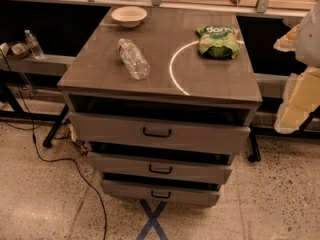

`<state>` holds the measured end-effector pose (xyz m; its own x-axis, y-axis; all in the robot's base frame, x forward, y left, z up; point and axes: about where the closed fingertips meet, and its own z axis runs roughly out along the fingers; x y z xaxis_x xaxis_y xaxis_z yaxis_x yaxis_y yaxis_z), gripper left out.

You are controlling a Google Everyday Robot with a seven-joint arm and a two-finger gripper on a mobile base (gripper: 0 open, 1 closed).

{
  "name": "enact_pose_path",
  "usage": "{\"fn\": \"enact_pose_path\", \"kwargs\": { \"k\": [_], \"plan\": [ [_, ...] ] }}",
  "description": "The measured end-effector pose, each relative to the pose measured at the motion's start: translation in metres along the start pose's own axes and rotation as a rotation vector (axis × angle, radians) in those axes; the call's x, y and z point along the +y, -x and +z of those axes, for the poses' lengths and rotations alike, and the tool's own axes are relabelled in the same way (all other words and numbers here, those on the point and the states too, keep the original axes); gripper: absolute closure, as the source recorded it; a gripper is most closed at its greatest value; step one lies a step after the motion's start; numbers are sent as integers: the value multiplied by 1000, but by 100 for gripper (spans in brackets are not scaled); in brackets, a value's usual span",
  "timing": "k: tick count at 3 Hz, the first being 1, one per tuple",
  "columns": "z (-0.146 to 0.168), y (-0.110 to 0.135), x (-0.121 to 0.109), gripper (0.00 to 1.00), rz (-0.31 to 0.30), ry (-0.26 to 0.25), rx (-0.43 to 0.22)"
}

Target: Move green rice chip bag near paper bowl

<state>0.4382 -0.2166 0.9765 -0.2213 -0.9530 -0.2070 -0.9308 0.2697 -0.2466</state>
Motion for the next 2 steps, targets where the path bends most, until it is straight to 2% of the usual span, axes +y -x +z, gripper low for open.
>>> {"fn": "enact_pose_path", "kwargs": {
  "k": [1, 2],
  "plan": [
    [3, 0, -5, 0, 1, -5, -5],
    [20, 2, -36, 0, 8, -23, -33]
  ]
}}
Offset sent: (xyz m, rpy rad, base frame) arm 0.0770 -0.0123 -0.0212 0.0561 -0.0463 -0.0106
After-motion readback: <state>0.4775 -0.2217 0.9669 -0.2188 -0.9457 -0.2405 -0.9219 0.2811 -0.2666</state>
